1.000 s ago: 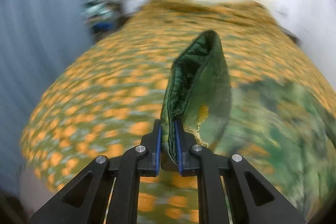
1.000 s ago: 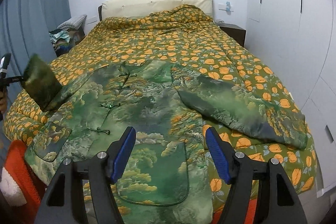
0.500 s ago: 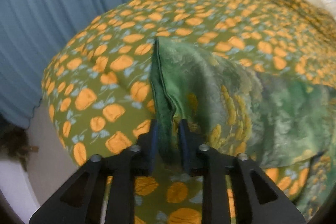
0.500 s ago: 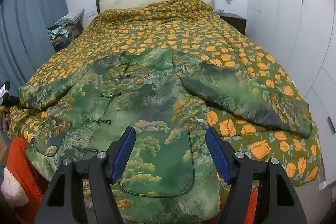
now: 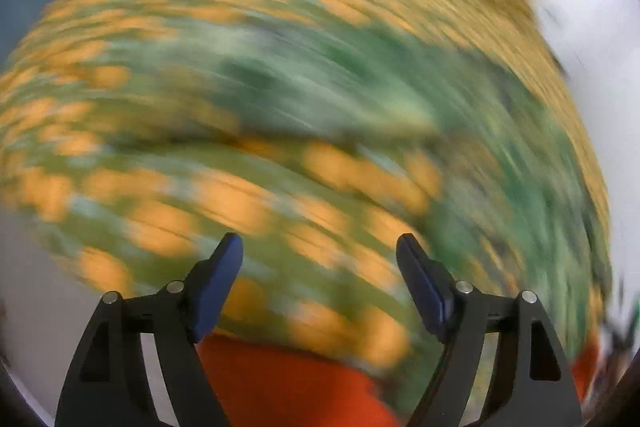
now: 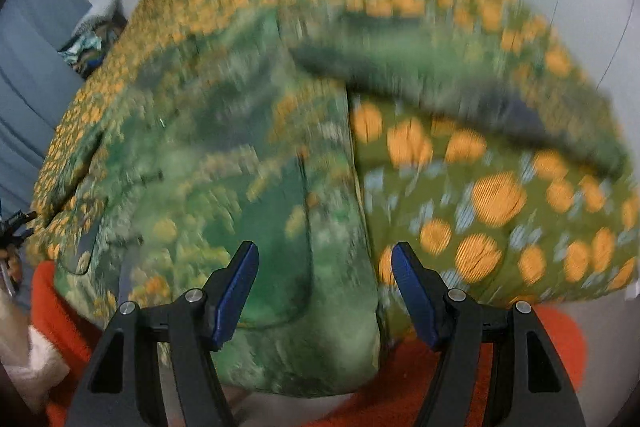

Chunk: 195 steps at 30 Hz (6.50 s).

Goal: Fold large clothes

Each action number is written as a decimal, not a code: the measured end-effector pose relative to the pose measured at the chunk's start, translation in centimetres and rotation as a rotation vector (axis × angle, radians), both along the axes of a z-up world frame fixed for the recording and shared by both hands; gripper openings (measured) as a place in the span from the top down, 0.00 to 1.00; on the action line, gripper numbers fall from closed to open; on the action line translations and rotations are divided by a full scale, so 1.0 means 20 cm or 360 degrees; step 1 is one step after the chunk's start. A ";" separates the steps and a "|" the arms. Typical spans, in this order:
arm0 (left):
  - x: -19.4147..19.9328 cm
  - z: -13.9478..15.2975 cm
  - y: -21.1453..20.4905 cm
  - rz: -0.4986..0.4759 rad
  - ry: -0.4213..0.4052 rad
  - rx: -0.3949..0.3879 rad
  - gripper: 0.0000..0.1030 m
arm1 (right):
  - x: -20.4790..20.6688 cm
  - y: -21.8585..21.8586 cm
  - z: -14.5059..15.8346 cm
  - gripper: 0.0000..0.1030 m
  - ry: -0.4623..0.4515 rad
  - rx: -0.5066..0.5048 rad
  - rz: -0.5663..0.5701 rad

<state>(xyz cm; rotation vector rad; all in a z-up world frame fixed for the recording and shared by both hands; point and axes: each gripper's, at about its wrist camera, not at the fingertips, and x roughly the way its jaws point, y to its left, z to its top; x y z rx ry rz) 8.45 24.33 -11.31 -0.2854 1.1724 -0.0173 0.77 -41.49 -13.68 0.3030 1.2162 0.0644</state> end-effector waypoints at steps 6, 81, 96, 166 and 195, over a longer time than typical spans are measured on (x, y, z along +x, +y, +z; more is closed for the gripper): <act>0.06 -0.19 -0.51 -0.0369 0.0162 0.0165 0.22 | 0.09 0.02 -0.24 0.33 0.0246 0.0141 0.0125; 0.01 0.00 -1.01 -0.0118 -0.0461 0.0616 0.01 | 0.02 -1.47 -0.42 0.58 -0.0497 0.0829 -0.1730; 0.01 -0.03 -0.97 -0.0124 -0.0472 0.0605 0.01 | 0.70 -0.70 0.78 0.86 -0.1010 0.0211 -0.0674; 0.60 -0.38 -1.02 0.0008 -0.0172 0.0383 0.00 | 0.76 0.91 -0.45 0.00 -0.0450 -0.0408 0.0553; 0.52 -0.45 -1.06 0.0009 -0.0328 0.0479 0.00 | 0.76 0.91 -0.45 0.00 -0.0444 -0.0387 0.0549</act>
